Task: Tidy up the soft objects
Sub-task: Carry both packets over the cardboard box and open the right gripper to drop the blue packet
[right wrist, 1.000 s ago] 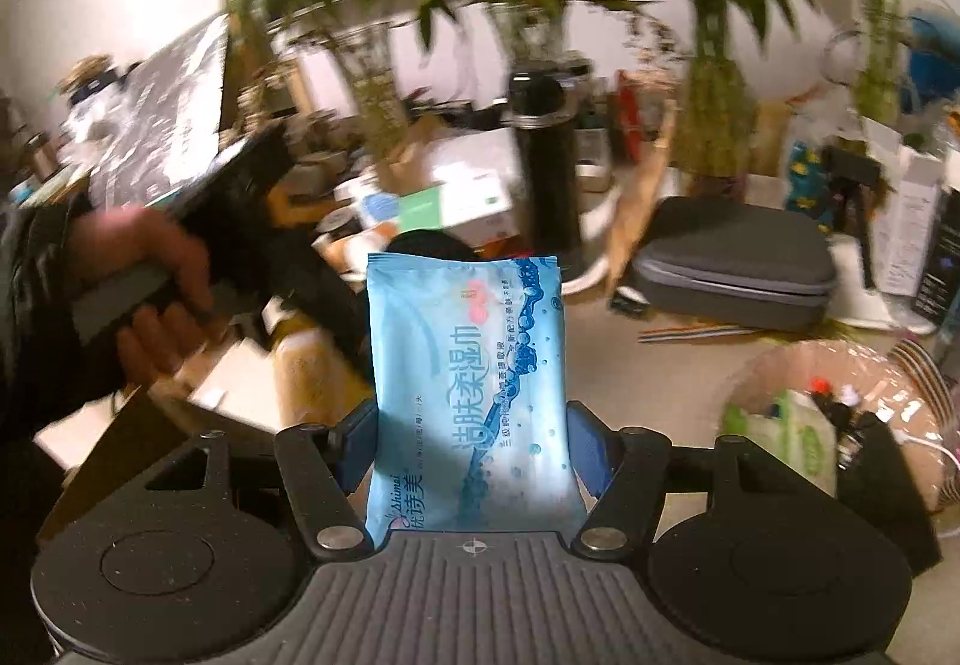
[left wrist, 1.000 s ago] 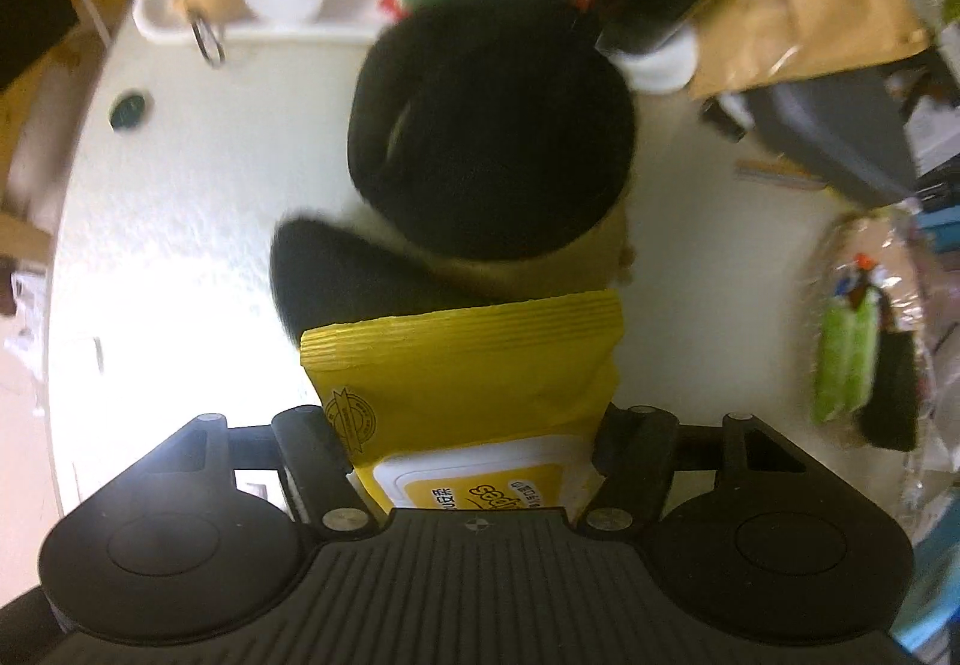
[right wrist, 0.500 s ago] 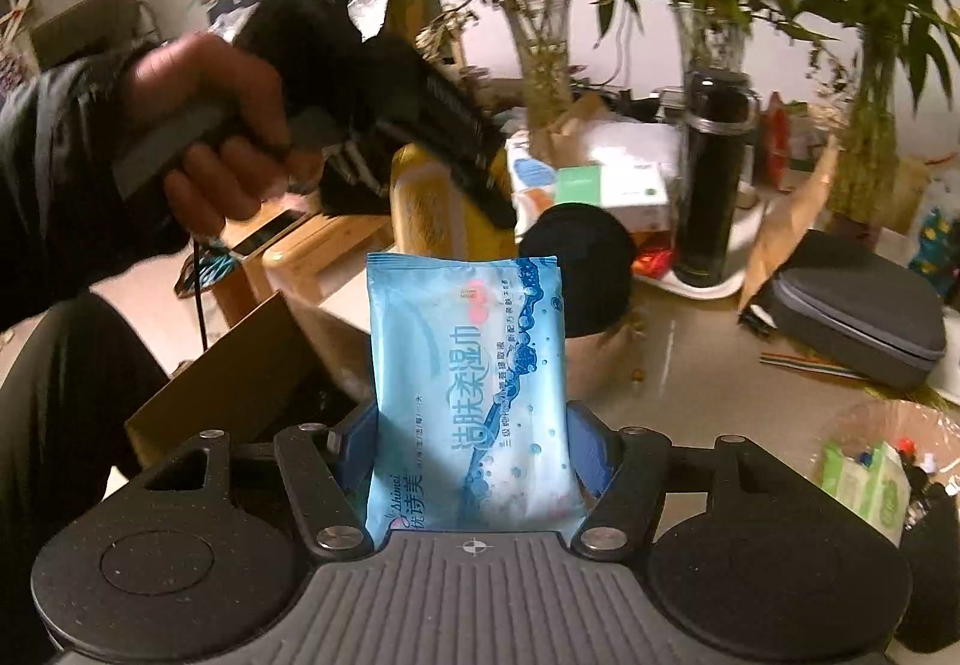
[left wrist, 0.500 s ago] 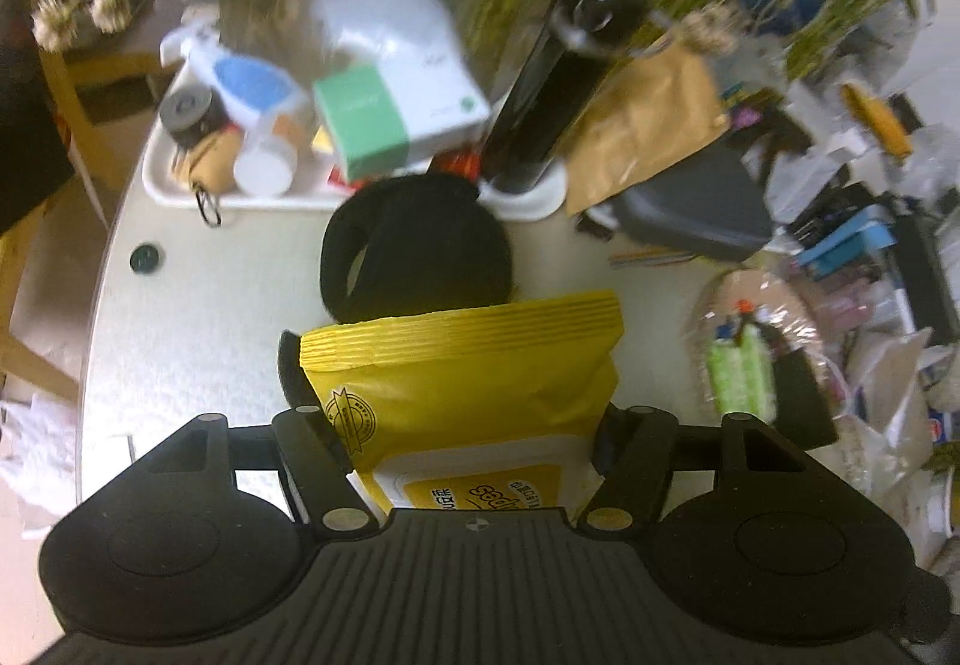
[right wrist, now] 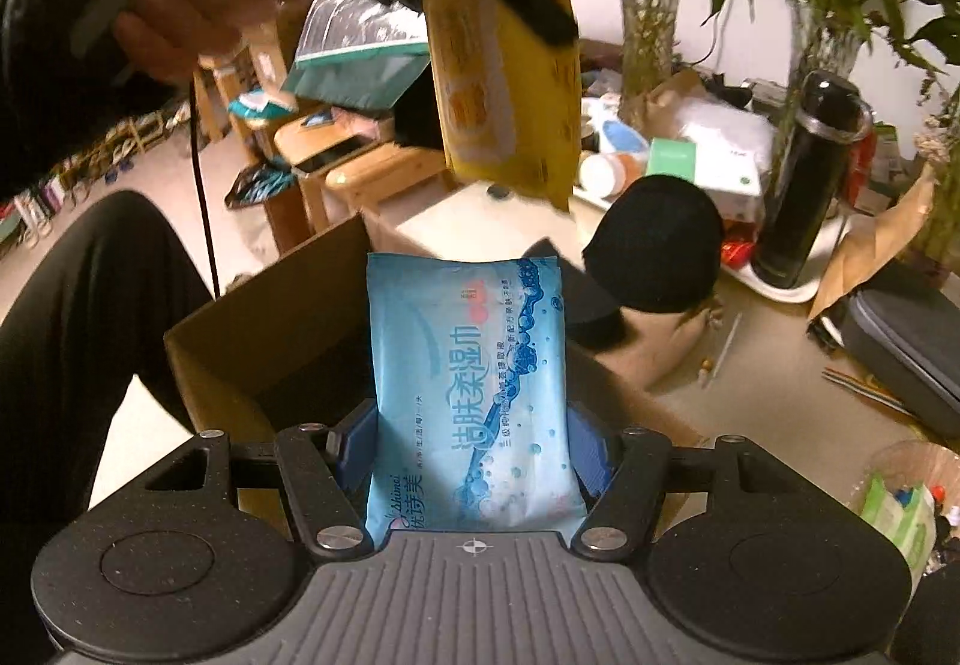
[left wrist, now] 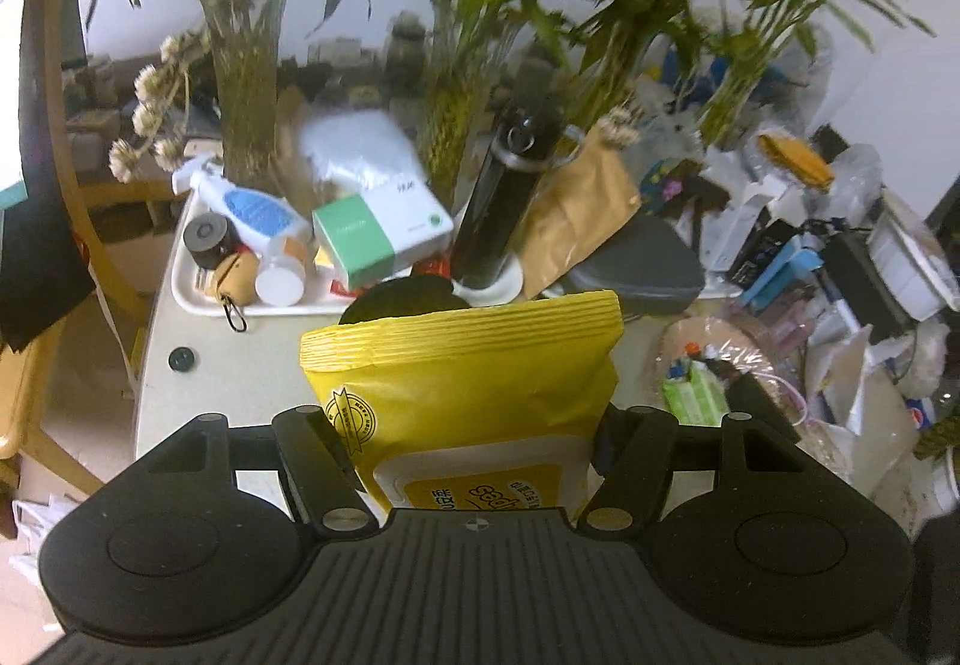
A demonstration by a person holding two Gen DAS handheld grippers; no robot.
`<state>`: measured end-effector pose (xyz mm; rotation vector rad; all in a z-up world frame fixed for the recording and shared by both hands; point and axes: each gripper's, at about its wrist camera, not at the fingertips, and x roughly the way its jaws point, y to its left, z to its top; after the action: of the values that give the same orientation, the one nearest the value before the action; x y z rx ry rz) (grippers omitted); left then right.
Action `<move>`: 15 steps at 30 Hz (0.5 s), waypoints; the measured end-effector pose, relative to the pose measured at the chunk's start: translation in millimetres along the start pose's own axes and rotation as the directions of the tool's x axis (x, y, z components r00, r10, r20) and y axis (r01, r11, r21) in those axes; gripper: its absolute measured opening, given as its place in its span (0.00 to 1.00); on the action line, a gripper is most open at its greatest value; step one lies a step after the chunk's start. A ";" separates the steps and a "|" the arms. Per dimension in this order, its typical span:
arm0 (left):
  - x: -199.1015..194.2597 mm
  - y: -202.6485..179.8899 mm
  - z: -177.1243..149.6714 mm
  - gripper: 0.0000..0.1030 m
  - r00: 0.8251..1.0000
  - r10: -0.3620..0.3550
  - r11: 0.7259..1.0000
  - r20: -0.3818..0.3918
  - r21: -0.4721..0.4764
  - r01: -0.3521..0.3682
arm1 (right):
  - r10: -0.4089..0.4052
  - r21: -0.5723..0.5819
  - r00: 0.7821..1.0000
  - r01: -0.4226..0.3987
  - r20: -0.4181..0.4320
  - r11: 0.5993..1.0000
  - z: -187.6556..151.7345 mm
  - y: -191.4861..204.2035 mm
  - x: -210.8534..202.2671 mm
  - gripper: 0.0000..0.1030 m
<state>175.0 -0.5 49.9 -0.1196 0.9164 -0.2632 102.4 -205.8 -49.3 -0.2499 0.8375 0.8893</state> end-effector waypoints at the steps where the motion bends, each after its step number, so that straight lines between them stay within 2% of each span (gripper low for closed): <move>1: -5.4 0.1 -1.8 0.64 1.000 -0.007 1.000 0.010 0.006 0.007 | 0.000 -0.008 1.000 0.000 -0.013 1.000 -0.5 1.5 2.1 0.66; 6: -29.9 0.2 -14.8 0.64 0.998 -0.033 0.998 0.054 0.053 0.030 | -0.011 -0.030 0.998 0.009 -0.066 1.000 -5.2 5.7 11.2 0.66; 11: -45.2 -0.6 -29.5 0.64 0.997 -0.045 0.992 0.060 0.122 0.037 | -0.022 -0.030 0.994 0.019 -0.108 0.999 -5.6 5.9 18.8 0.67; 14: -51.0 -0.8 -37.7 0.64 0.997 -0.055 0.987 0.054 0.151 0.047 | -0.027 -0.045 0.995 0.023 -0.097 0.999 -4.2 8.3 16.4 0.82; 15: -53.0 -0.7 -40.4 0.64 0.997 -0.059 0.986 0.053 0.158 0.050 | -0.024 -0.049 0.997 0.020 -0.077 0.999 -3.4 9.1 12.7 0.93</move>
<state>112.0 13.8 66.2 -0.0073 0.8328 -0.3801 97.9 -194.4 -59.6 -0.3369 0.8843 0.8848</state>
